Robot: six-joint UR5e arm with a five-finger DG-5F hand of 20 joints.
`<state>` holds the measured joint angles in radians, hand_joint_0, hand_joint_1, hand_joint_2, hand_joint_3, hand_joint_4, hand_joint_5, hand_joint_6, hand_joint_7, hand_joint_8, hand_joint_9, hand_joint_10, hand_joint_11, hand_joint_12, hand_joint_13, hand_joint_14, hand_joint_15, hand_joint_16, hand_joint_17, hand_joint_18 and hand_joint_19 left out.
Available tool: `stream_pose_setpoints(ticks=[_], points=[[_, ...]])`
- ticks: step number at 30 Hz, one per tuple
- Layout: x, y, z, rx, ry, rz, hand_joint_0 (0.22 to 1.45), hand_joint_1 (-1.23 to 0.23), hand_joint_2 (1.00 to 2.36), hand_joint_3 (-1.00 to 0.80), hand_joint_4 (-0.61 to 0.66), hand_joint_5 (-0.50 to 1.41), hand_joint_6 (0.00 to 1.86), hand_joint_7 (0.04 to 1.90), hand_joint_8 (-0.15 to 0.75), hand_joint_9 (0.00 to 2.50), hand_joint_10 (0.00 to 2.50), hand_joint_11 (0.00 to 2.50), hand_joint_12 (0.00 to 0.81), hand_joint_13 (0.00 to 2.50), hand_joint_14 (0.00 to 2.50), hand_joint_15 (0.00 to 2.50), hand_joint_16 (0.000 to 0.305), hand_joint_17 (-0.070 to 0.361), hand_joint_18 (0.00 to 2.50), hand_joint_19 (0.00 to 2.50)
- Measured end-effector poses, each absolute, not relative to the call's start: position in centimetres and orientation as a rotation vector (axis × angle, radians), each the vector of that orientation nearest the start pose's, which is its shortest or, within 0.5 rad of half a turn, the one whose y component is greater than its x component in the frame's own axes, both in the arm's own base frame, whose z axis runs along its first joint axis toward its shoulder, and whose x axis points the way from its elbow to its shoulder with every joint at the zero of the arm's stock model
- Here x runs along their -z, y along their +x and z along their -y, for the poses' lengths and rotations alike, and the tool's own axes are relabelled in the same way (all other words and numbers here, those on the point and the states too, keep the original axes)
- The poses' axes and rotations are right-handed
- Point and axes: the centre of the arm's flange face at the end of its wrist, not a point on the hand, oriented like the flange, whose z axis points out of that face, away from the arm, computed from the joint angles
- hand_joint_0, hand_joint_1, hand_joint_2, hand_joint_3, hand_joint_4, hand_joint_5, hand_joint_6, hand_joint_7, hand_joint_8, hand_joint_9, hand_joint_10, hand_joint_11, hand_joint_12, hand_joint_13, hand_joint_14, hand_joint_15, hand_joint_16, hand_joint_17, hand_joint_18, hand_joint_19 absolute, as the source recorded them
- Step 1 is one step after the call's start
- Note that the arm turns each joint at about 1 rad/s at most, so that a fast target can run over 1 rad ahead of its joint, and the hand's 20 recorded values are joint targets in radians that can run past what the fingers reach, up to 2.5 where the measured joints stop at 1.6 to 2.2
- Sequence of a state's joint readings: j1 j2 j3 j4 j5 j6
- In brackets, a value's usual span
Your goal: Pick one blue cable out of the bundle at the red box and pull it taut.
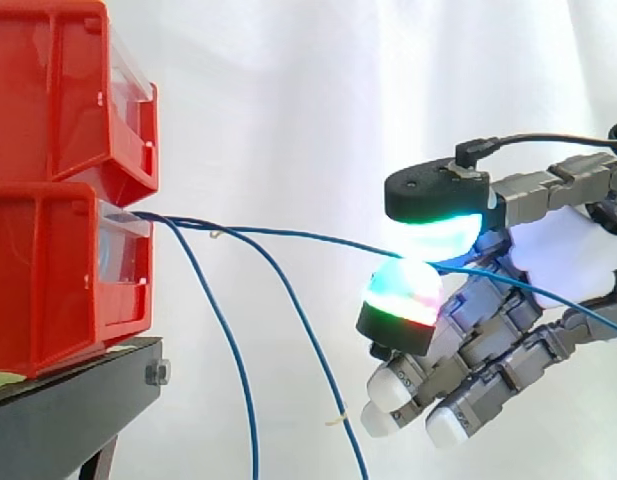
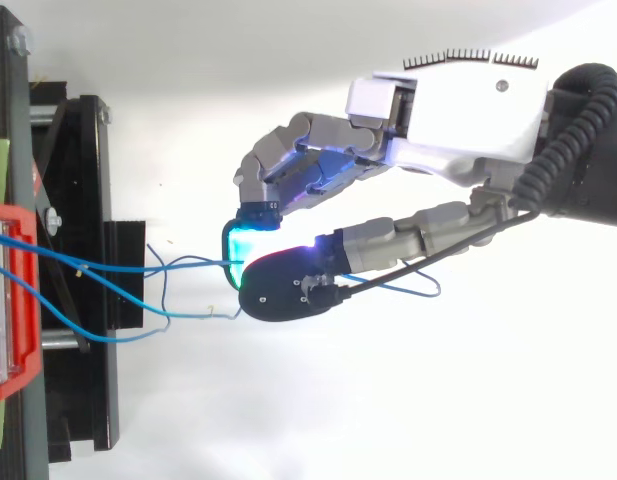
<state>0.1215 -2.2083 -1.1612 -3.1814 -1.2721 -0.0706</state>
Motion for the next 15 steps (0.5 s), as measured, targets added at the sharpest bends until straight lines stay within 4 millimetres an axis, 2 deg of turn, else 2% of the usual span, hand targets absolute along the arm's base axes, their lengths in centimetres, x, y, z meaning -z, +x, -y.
stream_pose_setpoints(ticks=[15], points=[[-29.37, 71.51, 7.63, -0.855, 1.379, -1.330, 0.65, -0.81, 1.01, 0.10, -0.15, -0.14, 0.92, 1.09, 0.362, 0.60, 0.00, 0.22, 0.383, 0.32, 0.00, 0.07, 0.058, 0.130, 0.47, 0.16]])
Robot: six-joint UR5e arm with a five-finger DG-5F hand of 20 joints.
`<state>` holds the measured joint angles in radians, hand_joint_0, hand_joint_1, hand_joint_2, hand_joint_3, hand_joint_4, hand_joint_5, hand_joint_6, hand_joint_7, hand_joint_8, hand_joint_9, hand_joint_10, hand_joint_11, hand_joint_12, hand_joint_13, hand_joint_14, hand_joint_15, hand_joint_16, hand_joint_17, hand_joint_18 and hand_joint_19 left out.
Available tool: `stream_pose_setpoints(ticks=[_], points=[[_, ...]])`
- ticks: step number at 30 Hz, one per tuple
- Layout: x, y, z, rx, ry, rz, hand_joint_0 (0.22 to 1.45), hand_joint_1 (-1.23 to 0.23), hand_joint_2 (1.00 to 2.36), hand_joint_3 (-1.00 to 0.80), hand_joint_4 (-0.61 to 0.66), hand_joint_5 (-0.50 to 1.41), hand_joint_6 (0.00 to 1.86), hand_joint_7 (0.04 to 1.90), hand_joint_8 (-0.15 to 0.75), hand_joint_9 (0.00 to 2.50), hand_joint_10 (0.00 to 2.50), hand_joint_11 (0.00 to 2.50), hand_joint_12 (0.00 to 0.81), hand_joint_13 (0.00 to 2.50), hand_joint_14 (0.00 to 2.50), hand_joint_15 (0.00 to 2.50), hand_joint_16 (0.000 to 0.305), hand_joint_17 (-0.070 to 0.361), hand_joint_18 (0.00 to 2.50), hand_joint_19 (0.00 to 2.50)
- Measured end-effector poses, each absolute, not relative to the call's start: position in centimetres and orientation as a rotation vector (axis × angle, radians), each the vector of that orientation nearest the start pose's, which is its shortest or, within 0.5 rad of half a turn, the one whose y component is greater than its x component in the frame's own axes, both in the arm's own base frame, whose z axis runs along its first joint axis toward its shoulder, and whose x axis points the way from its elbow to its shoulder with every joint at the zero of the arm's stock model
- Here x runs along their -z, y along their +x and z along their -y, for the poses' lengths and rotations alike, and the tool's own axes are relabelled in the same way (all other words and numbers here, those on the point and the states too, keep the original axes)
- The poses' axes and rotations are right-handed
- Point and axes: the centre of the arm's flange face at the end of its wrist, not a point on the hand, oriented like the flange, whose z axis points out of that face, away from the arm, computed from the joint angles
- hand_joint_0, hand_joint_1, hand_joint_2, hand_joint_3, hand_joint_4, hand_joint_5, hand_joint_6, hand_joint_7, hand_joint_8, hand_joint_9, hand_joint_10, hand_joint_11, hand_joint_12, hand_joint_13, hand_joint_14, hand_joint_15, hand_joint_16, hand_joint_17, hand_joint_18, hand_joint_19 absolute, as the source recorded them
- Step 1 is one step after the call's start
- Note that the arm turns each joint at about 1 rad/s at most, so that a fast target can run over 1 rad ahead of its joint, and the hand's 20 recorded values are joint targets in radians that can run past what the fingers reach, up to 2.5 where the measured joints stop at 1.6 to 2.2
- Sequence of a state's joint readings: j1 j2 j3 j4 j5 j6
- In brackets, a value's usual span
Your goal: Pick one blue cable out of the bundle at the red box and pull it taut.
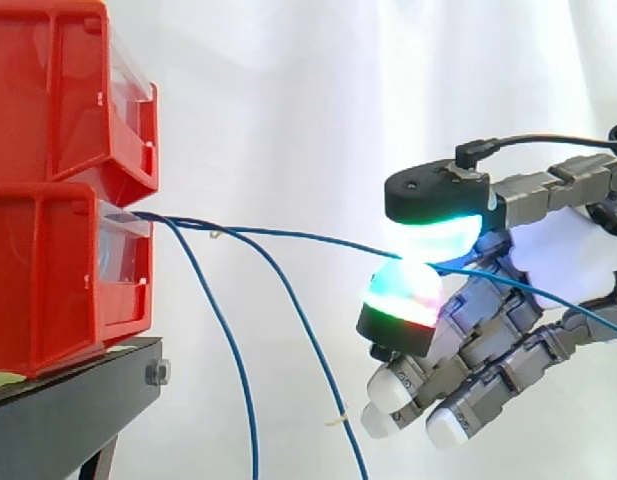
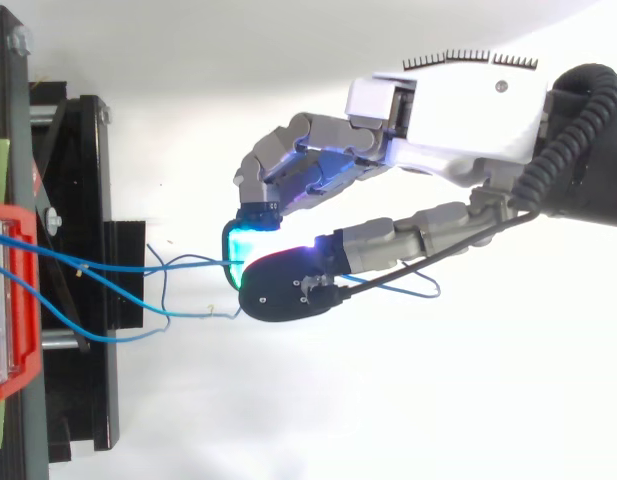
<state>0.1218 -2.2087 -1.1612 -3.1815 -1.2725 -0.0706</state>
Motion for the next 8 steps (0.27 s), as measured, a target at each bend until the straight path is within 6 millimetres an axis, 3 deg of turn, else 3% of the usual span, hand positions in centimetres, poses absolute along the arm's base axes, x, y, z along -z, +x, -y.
stream_pose_setpoints(ticks=[8], points=[[-29.38, 71.50, 7.64, -0.854, 1.379, -1.330, 0.65, -0.81, 1.01, 0.10, -0.15, -0.14, 0.92, 1.09, 0.363, 0.60, 0.00, 0.22, 0.383, 0.32, 0.00, 0.06, 0.058, 0.130, 0.47, 0.16]])
